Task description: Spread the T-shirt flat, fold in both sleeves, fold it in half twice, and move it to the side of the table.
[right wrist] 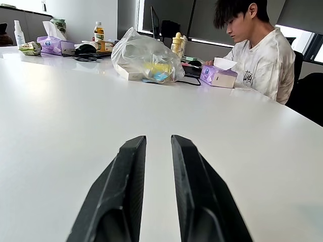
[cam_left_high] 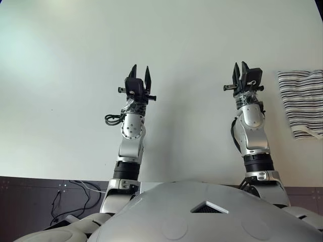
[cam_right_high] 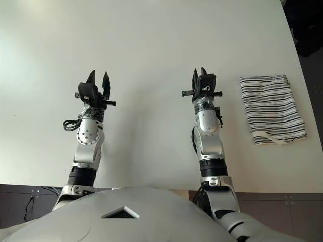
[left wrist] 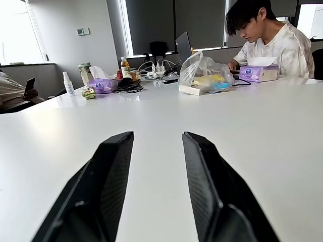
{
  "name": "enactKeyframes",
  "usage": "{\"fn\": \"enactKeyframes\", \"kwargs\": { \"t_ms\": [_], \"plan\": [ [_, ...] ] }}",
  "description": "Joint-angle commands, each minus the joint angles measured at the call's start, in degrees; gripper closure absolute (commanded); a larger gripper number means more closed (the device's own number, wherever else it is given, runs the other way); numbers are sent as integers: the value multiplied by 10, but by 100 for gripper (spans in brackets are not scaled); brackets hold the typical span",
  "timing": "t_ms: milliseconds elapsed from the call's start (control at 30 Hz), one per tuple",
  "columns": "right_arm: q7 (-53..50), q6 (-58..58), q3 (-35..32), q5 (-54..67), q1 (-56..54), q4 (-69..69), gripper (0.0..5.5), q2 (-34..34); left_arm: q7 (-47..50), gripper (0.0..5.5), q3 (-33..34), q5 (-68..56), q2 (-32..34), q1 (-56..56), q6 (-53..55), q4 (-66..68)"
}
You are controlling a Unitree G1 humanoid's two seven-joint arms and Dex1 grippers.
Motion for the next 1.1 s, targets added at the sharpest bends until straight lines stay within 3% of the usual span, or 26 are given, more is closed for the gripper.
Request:
{"fn": "enactKeyframes", "kwargs": {
  "t_ms": [33, 433, 867, 1000, 1100],
  "plan": [
    [6, -12, -2, -3, -22, 19, 459, 3, 2, 372, 2, 8, 6, -33, 7, 19],
    [13, -22, -30, 10, -86, 100, 459, 3, 31, 372, 6, 14, -7, -114, 10, 103],
    [20, -37, -26, -10, -92, 86, 459, 1, 65, 372, 8, 25, -11, -133, 16, 110],
    [41, -44, -26, 4, -91, 81, 531, 4, 32, 434, -4, 6, -14, -120, -17, 95],
    [43, -45, -27, 2, -92, 83, 540, 3, 22, 477, -11, 4, -15, -116, -22, 91]
  ]
}}
